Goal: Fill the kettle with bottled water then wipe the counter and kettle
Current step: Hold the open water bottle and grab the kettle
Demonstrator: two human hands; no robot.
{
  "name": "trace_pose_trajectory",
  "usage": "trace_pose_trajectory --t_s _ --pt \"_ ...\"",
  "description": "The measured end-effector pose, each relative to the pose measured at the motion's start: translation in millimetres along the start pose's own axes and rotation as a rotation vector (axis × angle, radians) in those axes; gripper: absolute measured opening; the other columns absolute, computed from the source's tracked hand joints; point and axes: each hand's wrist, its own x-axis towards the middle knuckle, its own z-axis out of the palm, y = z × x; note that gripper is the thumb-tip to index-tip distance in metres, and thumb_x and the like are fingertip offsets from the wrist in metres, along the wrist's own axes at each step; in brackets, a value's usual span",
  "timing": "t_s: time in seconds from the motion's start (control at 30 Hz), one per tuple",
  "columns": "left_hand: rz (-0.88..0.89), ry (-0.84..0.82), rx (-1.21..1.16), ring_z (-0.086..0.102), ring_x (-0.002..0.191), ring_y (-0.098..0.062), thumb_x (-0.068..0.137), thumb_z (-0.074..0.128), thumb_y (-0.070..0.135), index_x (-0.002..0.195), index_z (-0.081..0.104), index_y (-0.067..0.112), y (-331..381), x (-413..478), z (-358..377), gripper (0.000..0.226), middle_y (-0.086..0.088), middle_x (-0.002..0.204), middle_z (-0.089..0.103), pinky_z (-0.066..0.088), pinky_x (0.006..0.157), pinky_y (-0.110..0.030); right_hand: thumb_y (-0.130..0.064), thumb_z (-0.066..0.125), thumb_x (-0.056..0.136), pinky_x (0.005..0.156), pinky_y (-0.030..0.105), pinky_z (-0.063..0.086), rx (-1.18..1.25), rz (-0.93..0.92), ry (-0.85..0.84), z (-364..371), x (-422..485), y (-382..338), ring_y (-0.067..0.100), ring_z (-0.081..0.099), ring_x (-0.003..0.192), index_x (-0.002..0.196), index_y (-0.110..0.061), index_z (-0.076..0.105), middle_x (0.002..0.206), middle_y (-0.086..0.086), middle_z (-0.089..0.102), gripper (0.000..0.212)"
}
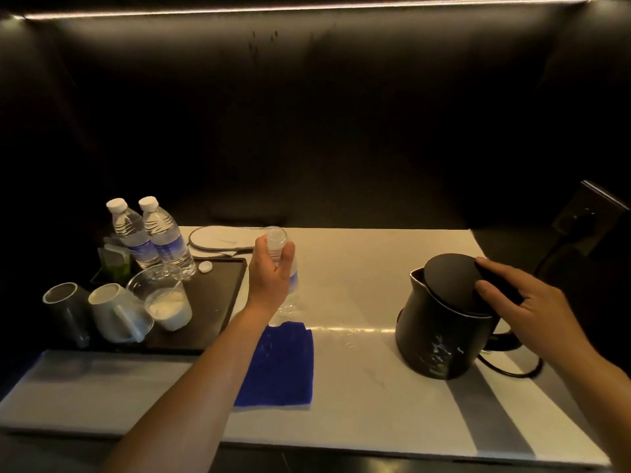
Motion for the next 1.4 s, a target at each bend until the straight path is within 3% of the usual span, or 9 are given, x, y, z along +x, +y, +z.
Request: trace_pose_trajectory --t_s 0.13,0.4,0.73,0.83,0.9,0.97,1.1,1.23,1.4 --pt "0.02 -0.085 -0.114 0.065 0.098 -0.019 0.095 0.05 0.048 0.128 0.044 0.025 13 -29 21 0.04 -0.001 0.116 0.062 0.055 0.079 -0.02 -0.054 0.049 0.085 0.088 0.032 0.042 0.021 -0.017 0.007 1 0 -1 0.012 0.048 0.114 0.144 -0.027 0.054 0.14 0.003 0.058 0.065" --pt "0.083 -0.169 -0.182 0.064 0.098 -0.015 0.093 0.05 0.045 0.125 0.041 0.032 39 -86 55 0.036 0.004 0.115 0.061 0.052 0.075 -0.011 -0.058 0.05 0.089 0.084 0.013 0.039 0.026 -0.047 0.009 -1 3 8 0.002 0.05 0.113 0.143 -0.031 0.055 0.126 -0.021 0.053 0.06" --pt "0.088 -0.153 -0.187 0.063 0.103 -0.017 0.085 0.046 0.064 0.13 0.04 0.031 45 -112 73 0.056 0.002 0.124 0.06 0.049 0.075 -0.004 -0.048 0.058 0.096 0.091 0.017 0.041 0.096 -0.053 -0.045 -5 7 18 0.002 0.053 0.115 0.142 -0.032 0.056 0.131 -0.017 0.058 0.049" --pt "0.085 -0.128 -0.179 0.064 0.101 -0.018 0.084 0.046 0.066 0.13 0.04 0.03 46 -113 76 0.058 0.001 0.124 0.06 0.049 0.073 -0.004 -0.045 0.051 0.1 0.086 0.019 0.047 0.266 0.022 0.007 -5 4 22 -0.004 0.059 0.105 0.137 -0.03 0.059 0.122 -0.017 0.061 0.041" --pt "0.08 -0.107 -0.186 0.063 0.098 -0.013 0.086 0.049 0.057 0.129 0.039 0.031 48 -114 78 0.051 0.001 0.122 0.059 0.047 0.072 -0.002 -0.041 0.041 0.105 0.08 0.024 0.046 0.411 0.125 0.118 0 -3 28 -0.007 0.062 0.09 0.12 -0.017 0.068 0.105 -0.008 0.068 0.039" --pt "0.079 -0.084 -0.192 0.063 0.098 -0.01 0.086 0.052 0.051 0.13 0.039 0.029 50 -116 79 0.05 0.003 0.122 0.057 0.048 0.071 -0.002 -0.042 0.035 0.106 0.077 0.025 0.042 0.557 0.282 0.168 7 -9 34 0.0 0.063 0.079 0.102 -0.005 0.068 0.09 0.003 0.069 0.05" --pt "0.085 -0.029 -0.216 0.063 0.099 -0.012 0.087 0.055 0.047 0.131 0.039 0.023 48 -119 82 0.053 0.002 0.12 0.058 0.048 0.075 -0.004 -0.049 0.038 0.104 0.083 0.032 0.04 0.902 0.459 0.147 15 -15 46 0.016 0.055 0.067 0.09 -0.012 0.065 0.069 0.003 0.059 0.047" --pt "0.086 0.018 -0.213 0.063 0.1 -0.01 0.086 0.054 0.055 0.129 0.039 0.03 47 -122 87 0.053 0.006 0.119 0.057 0.05 0.077 -0.006 -0.046 0.047 0.1 0.082 0.036 0.041 1.063 0.469 0.107 11 -13 51 0.014 0.052 0.064 0.094 -0.013 0.063 0.069 0.001 0.056 0.037" --pt "0.078 0.06 -0.252 0.061 0.1 0.008 0.082 0.052 0.069 0.126 0.039 0.036 49 -124 90 0.056 0.028 0.112 0.055 0.05 0.078 -0.007 -0.046 0.05 0.098 0.087 0.036 0.041 1.089 0.462 0.045 5 -15 54 0.015 0.053 0.067 0.096 -0.011 0.064 0.073 0.004 0.055 0.038"
